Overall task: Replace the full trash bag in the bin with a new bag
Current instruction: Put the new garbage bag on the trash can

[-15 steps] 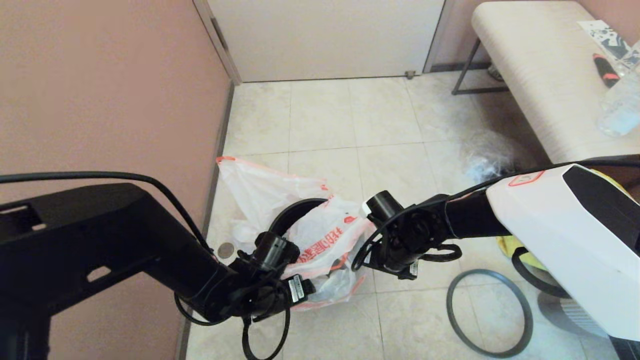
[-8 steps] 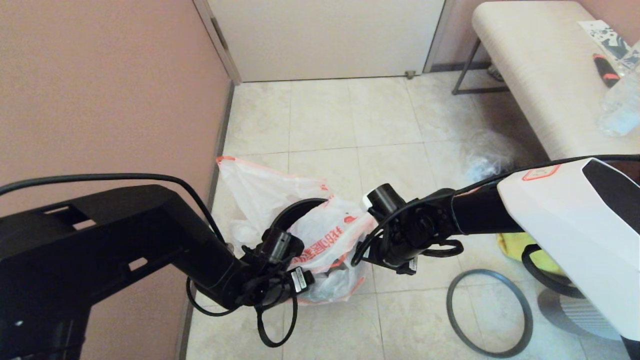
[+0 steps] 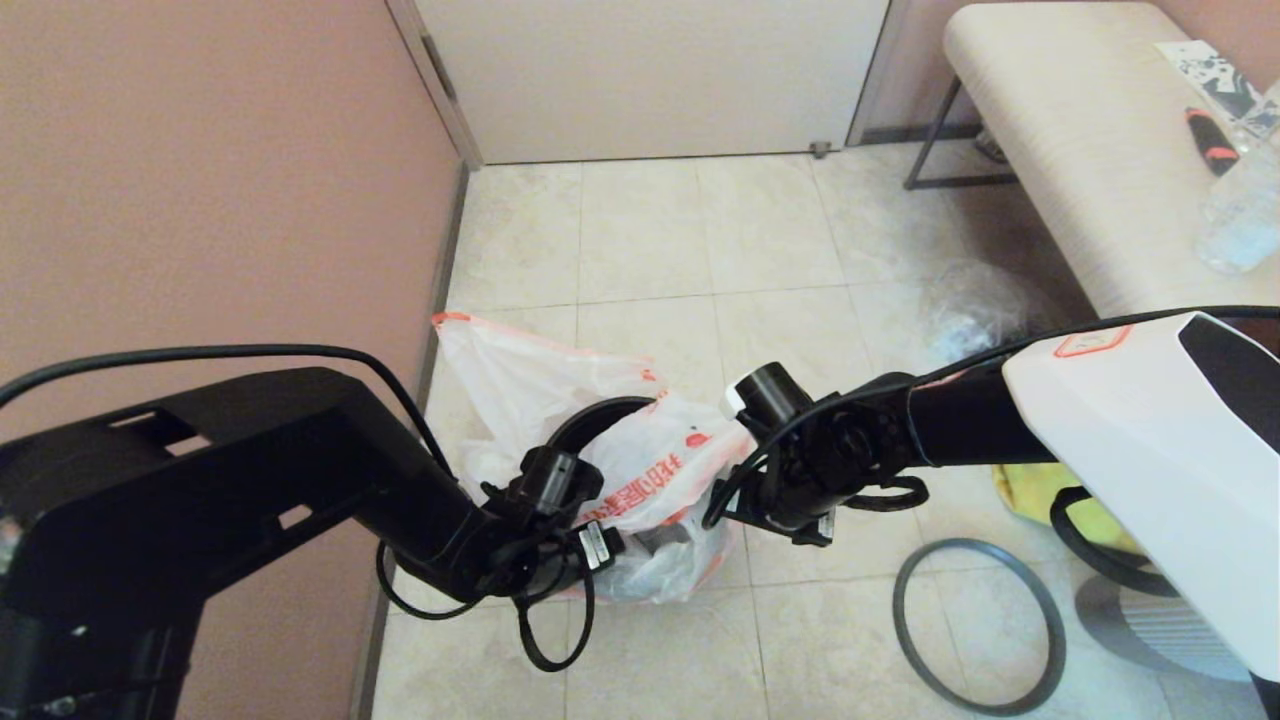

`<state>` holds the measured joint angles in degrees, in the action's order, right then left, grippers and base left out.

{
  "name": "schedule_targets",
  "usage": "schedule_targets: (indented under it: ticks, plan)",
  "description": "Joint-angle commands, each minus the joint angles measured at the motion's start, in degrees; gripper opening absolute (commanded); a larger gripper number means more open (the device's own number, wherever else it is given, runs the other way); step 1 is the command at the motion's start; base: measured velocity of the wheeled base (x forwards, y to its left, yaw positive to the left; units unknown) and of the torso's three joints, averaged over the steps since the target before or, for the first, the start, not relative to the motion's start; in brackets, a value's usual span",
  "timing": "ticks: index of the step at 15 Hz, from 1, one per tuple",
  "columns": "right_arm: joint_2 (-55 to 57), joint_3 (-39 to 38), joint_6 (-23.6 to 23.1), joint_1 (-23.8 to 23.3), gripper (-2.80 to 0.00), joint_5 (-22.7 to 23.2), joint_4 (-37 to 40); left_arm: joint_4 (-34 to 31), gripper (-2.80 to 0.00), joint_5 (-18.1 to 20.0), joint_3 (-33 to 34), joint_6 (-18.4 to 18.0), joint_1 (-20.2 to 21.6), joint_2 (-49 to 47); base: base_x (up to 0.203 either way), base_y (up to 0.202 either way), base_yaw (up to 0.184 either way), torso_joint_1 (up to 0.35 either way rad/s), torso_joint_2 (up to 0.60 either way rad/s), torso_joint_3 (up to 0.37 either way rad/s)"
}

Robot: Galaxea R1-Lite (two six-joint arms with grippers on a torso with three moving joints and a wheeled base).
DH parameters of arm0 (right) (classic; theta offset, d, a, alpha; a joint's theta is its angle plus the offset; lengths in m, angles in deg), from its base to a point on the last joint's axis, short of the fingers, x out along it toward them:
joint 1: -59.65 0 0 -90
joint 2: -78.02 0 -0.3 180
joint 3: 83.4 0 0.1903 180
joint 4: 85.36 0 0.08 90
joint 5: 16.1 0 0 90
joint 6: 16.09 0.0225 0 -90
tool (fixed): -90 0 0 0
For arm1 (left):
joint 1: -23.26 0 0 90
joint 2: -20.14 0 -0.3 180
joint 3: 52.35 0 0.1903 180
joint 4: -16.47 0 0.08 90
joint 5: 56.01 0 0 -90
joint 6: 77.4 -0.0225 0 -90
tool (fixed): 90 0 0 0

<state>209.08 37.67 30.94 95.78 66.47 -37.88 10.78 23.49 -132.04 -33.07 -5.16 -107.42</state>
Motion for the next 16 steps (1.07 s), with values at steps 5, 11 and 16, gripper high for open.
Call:
schedule_targets:
  ticks: [5,11,16]
  plan:
    - [-0.22,0.38,0.09,0.08,0.0,0.44,0.06,-0.02,-2.8,-0.14,-1.33,0.06,0.55,-1.64,0.0,0.0,0.0,0.0,0.0,0.0]
    - [-3.21,0.81,-0.18,-0.18,0.0,0.58,0.38,0.69,-2.8,0.07,0.84,-1.08,0.73,0.01,0.0,0.0,0.0,0.0,0.0,0.0]
    - [-3.71,0.82,-0.19,2.98,0.0,1.37,0.41,3.37,-2.8,0.21,3.17,-2.14,3.61,3.09,0.0,0.0,0.0,0.0,0.0,0.0]
